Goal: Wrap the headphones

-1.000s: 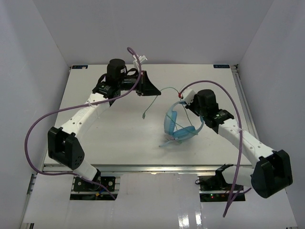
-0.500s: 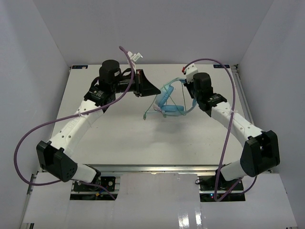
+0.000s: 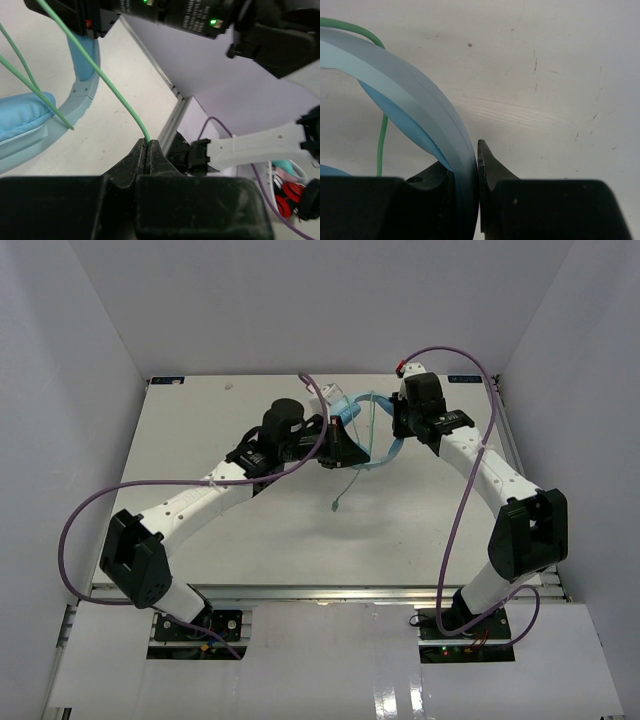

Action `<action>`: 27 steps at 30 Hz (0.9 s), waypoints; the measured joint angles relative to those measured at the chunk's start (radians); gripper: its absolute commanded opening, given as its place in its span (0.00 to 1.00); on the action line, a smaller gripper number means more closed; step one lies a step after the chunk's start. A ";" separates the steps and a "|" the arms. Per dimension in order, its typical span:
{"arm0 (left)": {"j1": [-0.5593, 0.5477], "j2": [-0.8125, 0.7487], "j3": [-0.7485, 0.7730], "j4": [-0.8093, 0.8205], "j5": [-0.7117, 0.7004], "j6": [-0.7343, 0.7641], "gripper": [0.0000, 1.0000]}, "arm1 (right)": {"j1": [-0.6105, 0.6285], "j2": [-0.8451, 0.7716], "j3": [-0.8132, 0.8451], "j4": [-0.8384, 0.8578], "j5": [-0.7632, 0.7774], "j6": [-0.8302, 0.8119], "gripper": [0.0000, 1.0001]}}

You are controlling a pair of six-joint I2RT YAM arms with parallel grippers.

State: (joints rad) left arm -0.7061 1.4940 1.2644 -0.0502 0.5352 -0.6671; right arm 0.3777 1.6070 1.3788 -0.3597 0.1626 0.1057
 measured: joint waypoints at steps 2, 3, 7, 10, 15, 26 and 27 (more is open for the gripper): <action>-0.027 0.034 -0.001 0.003 -0.049 0.011 0.00 | -0.006 0.009 0.002 -0.018 -0.002 0.034 0.08; -0.037 0.049 -0.001 0.003 -0.071 0.018 0.00 | -0.009 0.012 0.002 -0.029 -0.002 0.048 0.08; -0.069 0.088 -0.011 0.000 -0.172 0.056 0.00 | -0.019 0.012 0.002 -0.050 -0.001 0.084 0.08; -0.082 0.100 -0.015 -0.013 -0.252 0.092 0.00 | -0.024 0.012 0.002 -0.052 -0.001 0.098 0.08; -0.093 0.101 -0.015 -0.030 -0.374 0.157 0.00 | -0.024 0.012 0.002 -0.052 -0.001 0.102 0.08; -0.113 0.102 -0.030 -0.030 -0.485 0.224 0.32 | -0.024 0.012 0.001 -0.053 0.003 0.099 0.08; -0.115 0.102 -0.037 -0.032 -0.489 0.227 0.34 | -0.024 0.012 0.001 -0.053 0.005 0.098 0.08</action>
State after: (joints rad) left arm -0.8213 1.5955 1.2271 -0.0817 0.0464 -0.4403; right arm 0.3534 1.6192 1.3800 -0.4125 0.1674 0.2040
